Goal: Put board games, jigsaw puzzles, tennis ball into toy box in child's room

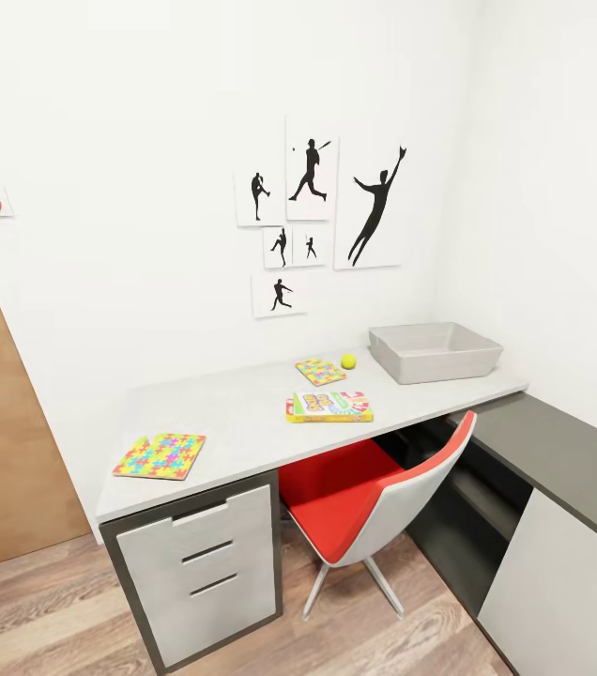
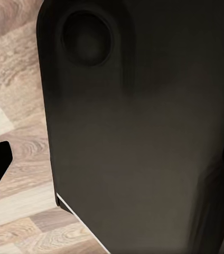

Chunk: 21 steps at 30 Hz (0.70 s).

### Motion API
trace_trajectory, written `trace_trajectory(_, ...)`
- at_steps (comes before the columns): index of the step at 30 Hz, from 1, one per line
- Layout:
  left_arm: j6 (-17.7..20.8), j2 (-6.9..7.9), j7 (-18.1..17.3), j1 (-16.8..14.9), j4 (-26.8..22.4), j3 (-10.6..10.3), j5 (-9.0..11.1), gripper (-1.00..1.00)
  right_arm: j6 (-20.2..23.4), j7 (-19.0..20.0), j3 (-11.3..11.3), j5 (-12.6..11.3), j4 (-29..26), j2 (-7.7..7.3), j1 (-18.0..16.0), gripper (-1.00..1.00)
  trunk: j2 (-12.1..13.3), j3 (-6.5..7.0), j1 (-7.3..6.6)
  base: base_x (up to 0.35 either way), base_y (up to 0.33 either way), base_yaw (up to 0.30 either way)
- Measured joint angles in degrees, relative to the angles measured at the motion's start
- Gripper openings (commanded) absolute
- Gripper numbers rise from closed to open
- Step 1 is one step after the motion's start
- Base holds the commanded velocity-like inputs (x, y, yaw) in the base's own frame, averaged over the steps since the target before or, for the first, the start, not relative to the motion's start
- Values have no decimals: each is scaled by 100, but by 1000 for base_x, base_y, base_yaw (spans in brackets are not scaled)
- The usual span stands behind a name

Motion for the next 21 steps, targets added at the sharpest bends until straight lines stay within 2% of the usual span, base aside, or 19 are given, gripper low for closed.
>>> trace_trajectory(8,197,28,0,-63,-36,-8,-6,100,-6,0,7,14,0,48,0,100,0,0,0,0,0,0)
trace_trajectory(11,276,34,8,-158,-179,-12,-1,100,-5,0,-4,4,0,4,0,100,0,0,0,0,0,0)
trace_trajectory(21,293,32,24,-192,-242,-23,2,100,3,0,-22,-7,0,25,0,100,400,179,-219,0,0,0)
